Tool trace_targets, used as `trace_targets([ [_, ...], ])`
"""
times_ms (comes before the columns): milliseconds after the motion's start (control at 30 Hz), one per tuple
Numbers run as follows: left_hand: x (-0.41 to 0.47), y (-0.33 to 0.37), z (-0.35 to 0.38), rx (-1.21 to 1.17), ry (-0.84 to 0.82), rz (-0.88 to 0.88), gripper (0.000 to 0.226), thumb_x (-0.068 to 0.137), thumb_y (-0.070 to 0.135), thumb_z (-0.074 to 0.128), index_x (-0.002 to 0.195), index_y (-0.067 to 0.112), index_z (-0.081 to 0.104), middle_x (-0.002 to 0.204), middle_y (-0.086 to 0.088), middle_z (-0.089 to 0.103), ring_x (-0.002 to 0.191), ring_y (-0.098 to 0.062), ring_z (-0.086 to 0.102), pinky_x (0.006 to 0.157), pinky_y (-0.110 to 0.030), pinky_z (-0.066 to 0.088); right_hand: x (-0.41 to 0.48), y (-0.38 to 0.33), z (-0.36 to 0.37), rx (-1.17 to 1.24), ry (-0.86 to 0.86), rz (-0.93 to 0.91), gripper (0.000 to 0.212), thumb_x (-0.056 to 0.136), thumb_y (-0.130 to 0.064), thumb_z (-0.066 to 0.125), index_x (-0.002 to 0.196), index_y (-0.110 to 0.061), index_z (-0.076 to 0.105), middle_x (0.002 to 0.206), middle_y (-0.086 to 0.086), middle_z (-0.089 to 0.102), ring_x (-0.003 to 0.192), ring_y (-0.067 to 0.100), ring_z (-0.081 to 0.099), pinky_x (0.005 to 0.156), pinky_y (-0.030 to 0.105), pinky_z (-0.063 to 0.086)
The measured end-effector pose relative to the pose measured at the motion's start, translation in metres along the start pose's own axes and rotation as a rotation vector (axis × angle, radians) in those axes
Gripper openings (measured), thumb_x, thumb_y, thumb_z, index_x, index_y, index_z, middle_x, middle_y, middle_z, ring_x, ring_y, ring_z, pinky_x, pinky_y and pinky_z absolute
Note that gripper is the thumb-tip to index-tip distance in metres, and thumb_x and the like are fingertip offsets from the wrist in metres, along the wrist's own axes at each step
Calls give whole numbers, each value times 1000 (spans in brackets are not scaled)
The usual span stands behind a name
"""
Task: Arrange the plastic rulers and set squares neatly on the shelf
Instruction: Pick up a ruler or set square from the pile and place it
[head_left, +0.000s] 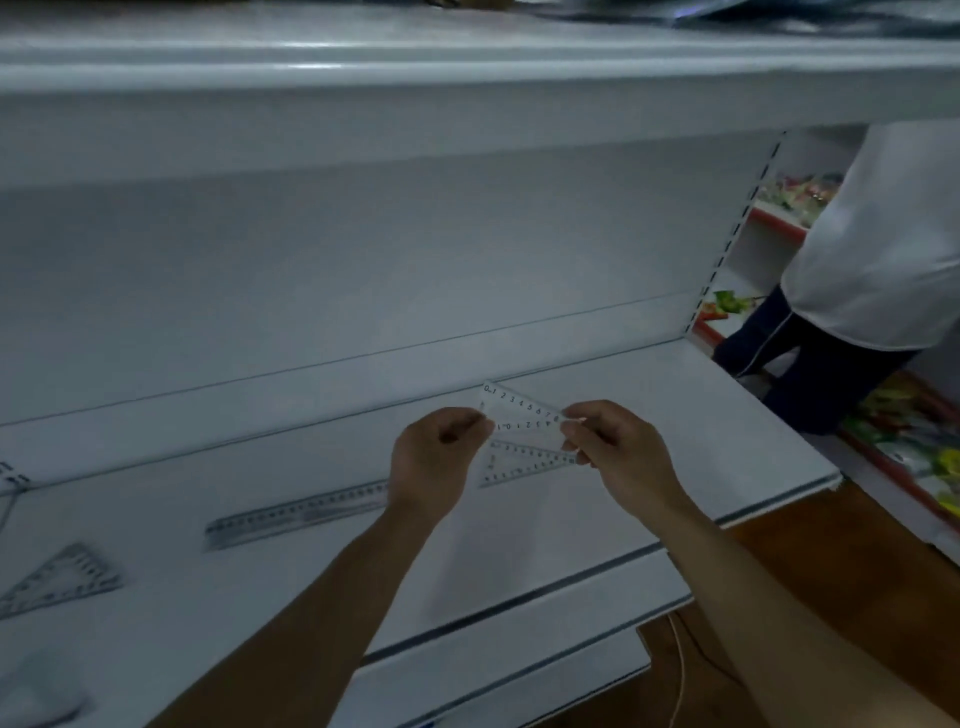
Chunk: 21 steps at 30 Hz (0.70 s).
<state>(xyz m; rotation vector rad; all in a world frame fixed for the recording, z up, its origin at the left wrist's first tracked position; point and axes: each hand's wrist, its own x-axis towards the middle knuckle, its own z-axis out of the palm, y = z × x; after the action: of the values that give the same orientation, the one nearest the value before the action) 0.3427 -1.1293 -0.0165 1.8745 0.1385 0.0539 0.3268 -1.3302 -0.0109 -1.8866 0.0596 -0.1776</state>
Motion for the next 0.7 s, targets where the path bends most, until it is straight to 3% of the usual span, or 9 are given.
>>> trace_targets([
  [133, -3, 0, 17, 68, 88, -17, 20, 82, 36, 72, 101, 29, 70, 72, 14, 65, 66, 2, 58, 64, -14, 42, 22, 19, -17, -149, -105, -119, 11, 86, -22, 68, 89, -32, 68, 76, -13, 71, 69, 0, 65, 63, 11, 50],
  [233, -5, -2, 22, 174, 141, 11, 22, 83, 36, 70, 104, 31, 67, 72, 16, 63, 65, 4, 57, 62, -11, 41, 33, 38, -24, -378, -153, -296, 16, 83, -24, 72, 99, -27, 71, 82, -19, 64, 76, -1, 60, 64, 8, 44],
  [367, -10, -8, 28, 355, 110, 72, 34, 88, 39, 64, 120, 29, 61, 95, 15, 62, 76, 2, 59, 64, -11, 42, 47, 63, -30, -507, -173, -528, 22, 83, -35, 68, 99, -21, 75, 84, -11, 63, 75, 7, 56, 66, 26, 50],
  [467, -18, -18, 35, 420, 75, 71, 45, 89, 35, 63, 132, 28, 51, 105, 16, 55, 72, 1, 56, 63, -14, 44, 56, 80, -30, -582, -168, -711, 28, 86, -41, 61, 96, -20, 76, 89, -4, 68, 78, 20, 61, 69, 33, 50],
  [567, -27, -27, 40, 473, 69, 69, 50, 90, 34, 61, 138, 27, 47, 112, 13, 54, 73, -4, 54, 72, -20, 48, 57, 91, -28, -547, -133, -706, 31, 86, -45, 59, 93, -20, 77, 94, -4, 70, 85, 19, 62, 76, 31, 49],
  [700, -31, -30, 44, 534, 62, 51, 50, 94, 38, 55, 140, 25, 44, 123, 9, 50, 92, -12, 58, 80, -20, 44, 57, 99, -26, -557, -140, -646, 32, 85, -50, 58, 92, -25, 77, 99, -9, 69, 93, 17, 60, 80, 37, 50],
])
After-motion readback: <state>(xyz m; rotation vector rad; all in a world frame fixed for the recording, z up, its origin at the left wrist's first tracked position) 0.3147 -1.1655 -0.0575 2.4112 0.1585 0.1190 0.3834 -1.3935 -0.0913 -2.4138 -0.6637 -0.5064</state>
